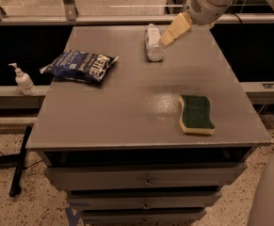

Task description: Place water bottle upright

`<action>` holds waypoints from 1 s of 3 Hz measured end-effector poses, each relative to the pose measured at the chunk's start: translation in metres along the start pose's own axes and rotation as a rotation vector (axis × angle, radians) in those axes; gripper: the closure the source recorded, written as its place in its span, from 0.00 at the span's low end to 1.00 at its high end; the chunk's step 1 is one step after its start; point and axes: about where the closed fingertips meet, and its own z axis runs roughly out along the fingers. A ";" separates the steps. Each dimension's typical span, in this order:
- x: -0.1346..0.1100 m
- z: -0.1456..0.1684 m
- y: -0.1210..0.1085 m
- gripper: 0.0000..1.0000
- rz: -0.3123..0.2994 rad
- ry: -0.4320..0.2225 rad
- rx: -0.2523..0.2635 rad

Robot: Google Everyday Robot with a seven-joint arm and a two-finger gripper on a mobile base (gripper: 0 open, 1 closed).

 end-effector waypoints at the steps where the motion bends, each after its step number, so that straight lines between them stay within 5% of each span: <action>1: 0.000 0.001 0.001 0.00 0.001 -0.001 -0.003; 3: -0.047 0.031 0.023 0.00 0.218 -0.048 -0.027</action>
Offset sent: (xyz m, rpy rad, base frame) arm 0.0388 0.0524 0.0020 0.1978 0.0096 -0.2402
